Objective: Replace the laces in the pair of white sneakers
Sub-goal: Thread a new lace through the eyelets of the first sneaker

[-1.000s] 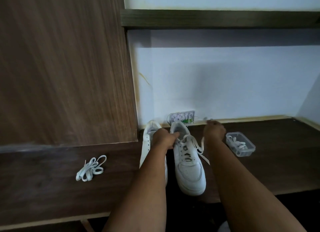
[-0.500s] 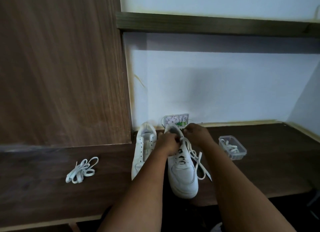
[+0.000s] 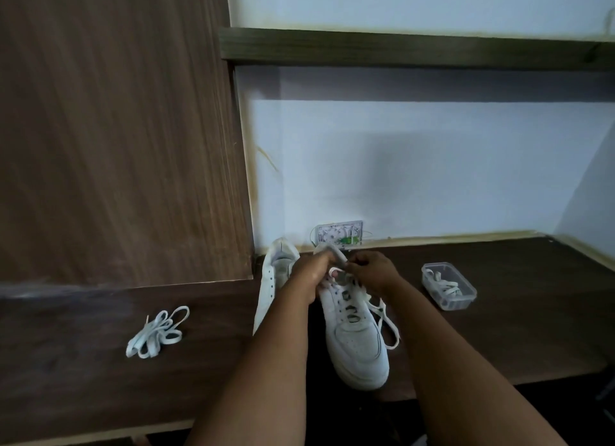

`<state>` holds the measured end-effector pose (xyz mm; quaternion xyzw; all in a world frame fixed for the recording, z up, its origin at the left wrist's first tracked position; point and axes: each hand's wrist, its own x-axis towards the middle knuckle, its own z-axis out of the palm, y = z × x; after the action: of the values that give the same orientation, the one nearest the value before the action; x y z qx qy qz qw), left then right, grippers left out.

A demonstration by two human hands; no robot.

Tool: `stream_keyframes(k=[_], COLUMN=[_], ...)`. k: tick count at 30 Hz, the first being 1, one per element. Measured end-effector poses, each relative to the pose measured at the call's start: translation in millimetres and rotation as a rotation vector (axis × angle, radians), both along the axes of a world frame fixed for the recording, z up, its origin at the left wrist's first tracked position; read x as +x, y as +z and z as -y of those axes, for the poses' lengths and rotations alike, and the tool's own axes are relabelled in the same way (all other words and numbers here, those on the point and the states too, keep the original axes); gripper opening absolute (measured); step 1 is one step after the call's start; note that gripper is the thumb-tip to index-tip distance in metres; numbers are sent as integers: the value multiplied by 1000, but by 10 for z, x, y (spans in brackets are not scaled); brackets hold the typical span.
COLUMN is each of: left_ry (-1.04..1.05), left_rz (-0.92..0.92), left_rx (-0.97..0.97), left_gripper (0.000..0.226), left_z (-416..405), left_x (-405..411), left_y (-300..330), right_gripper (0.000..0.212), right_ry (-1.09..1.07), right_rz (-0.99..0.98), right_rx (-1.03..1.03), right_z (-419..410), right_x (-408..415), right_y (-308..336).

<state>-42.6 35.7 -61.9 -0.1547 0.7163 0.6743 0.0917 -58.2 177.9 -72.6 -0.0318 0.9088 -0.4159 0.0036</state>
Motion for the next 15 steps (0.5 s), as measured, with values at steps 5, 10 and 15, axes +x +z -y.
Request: stream_keyframes(k=[5,10,15], left_ry=[-244,-117,283], left_rz=[-222,-190,-39], left_rx=[-836,-387,539], left_gripper=[16,25,28], left_z=[-112,-71,59], left_x=[-57,-35,87], left_y=[6,37,319], right_gripper=[17,16,15], right_ry=[-43,-65,-68], right_rz=[51,99,84], right_rx=[-53,-180,-186], right_z=[25,-28,-37], right_x=[-18,-21,-42], right_y=[10,-9,-15])
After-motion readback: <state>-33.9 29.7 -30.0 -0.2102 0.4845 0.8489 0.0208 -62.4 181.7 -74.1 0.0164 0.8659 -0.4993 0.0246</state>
